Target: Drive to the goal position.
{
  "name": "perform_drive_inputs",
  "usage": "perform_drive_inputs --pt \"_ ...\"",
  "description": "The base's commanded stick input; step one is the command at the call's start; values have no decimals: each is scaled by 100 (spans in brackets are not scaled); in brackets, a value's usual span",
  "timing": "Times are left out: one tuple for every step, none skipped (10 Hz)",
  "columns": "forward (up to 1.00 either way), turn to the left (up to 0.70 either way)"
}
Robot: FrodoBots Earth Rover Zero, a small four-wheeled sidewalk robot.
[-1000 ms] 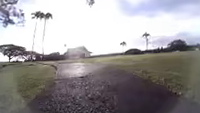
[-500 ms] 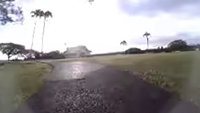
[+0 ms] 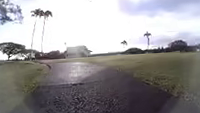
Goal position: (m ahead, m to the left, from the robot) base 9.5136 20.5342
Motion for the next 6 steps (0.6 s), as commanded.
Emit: perform_drive_inputs --pt "60 1" --pt "60 11" --pt "60 15" --pt "60 15" --pt "60 15" --pt "60 15"
